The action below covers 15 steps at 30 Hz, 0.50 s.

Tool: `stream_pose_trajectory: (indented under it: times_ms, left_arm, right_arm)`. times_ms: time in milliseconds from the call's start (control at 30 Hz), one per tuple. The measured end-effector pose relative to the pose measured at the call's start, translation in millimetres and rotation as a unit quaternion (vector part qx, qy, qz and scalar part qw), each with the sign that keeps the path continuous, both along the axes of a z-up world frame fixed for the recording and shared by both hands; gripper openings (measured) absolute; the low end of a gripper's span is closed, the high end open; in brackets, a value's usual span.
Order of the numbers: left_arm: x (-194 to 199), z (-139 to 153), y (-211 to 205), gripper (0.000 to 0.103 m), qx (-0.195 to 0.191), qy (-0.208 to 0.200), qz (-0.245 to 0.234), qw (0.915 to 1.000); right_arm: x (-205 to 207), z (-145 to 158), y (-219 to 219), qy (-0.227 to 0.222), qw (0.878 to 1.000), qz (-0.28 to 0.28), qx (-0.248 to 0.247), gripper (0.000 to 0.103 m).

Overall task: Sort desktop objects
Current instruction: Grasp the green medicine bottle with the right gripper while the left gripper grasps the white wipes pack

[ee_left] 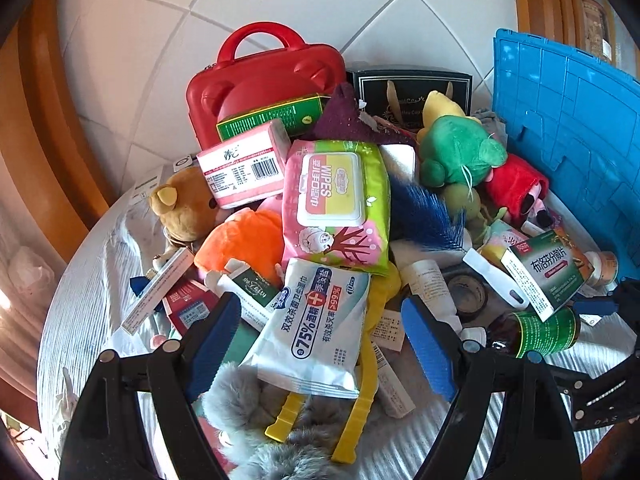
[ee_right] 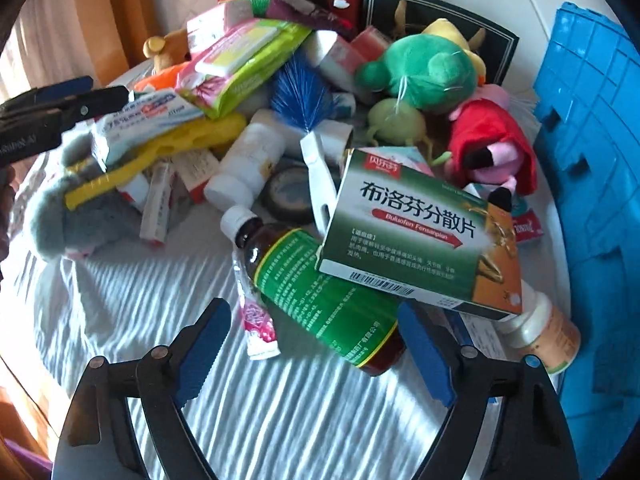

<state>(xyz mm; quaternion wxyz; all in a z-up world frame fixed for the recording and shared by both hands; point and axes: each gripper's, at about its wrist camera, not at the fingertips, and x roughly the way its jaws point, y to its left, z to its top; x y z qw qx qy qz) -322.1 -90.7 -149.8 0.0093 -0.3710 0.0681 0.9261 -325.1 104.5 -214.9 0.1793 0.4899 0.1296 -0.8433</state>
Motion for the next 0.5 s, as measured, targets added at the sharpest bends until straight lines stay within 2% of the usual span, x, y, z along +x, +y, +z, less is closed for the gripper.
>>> stream_pose_trajectory:
  times_ms: [67,167,267,333,500]
  left_arm:
    - [1,-2,-2,0.082,0.002,-0.004,0.002,1.0000]
    - [1,-4,-1,0.082,-0.001,-0.007,0.003,1.0000]
    - [2,-5,1,0.083,-0.004,-0.009,0.001,1.0000]
    - [1,-7,3,0.083,-0.009,-0.011,0.002,0.9999]
    - [-19,-21,1,0.082,-0.003,-0.033,0.004,0.9995]
  right_arm:
    - [-4,-7,-1,0.010,1.000,0.017,0.014,0.086]
    - [-16,-23,-8,-0.009,0.997,0.060,0.037,0.084]
    - [-25,-38,-15,-0.032,0.993,0.100,0.061,0.071]
    - [-30,-40,-18,-0.037,0.991,0.109,0.062,0.066]
    - [-26,-41,-22,-0.032,0.992,0.109,0.059,0.065]
